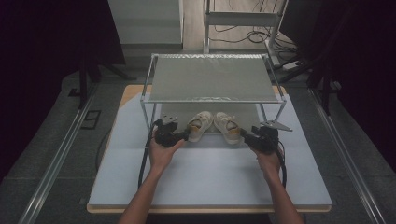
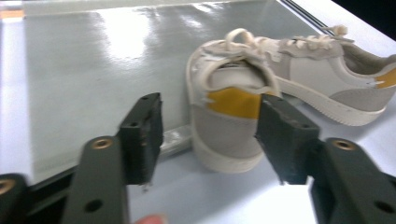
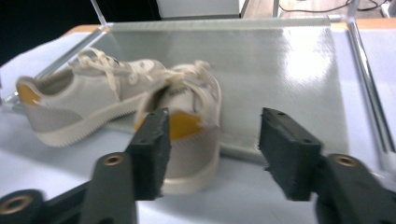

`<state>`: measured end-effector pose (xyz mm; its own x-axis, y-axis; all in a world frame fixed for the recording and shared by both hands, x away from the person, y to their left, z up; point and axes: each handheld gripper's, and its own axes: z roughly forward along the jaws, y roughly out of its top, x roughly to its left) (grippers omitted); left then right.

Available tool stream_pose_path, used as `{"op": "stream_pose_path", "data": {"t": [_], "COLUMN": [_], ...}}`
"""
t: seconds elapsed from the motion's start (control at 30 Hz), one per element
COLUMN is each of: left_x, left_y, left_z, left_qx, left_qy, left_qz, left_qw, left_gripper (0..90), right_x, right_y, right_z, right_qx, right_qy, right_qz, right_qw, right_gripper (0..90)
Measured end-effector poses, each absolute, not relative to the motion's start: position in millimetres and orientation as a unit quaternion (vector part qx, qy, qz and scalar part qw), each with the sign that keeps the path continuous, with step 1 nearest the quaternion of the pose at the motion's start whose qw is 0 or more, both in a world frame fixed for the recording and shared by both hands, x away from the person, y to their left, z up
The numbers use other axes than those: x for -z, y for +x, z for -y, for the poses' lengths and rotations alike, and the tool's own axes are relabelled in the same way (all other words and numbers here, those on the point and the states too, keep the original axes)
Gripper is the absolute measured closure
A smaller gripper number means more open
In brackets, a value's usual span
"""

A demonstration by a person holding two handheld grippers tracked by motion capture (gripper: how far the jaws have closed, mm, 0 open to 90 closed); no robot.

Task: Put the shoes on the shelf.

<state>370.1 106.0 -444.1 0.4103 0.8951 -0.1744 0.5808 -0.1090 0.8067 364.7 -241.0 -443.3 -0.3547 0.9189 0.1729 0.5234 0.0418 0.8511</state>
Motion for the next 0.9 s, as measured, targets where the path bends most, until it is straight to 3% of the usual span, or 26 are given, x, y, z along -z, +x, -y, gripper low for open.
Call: {"op": "stream_pose_path", "data": {"t": [0.23,0.47,0.67,0.9], "left_x": [462,478,484,486], "left_y": [374,379,384,386], "left_z": [-119,-116,-113,-108], "left_qx": [-0.166,-0.144,-0.129,-0.128], "left_qy": [0.729,0.741,0.744,0.742], "left_qz": [-0.521,-0.523,-0.522,-0.523], "left_qw": [0.411,0.396,0.398,0.399], "left_gripper": [57.8,60.4,73.6,79.3], "right_x": [458,470,477,480], "right_y": [364,367,370,374], "right_z": [254,250,241,235], "right_qx": [-0.426,-0.411,-0.405,-0.406], "right_qy": [0.533,0.534,0.528,0.527], "right_qz": [-0.7,-0.712,-0.721,-0.72], "right_qw": [0.209,0.199,0.193,0.198], "right_gripper": [59.0,62.9,71.8,81.9]}}
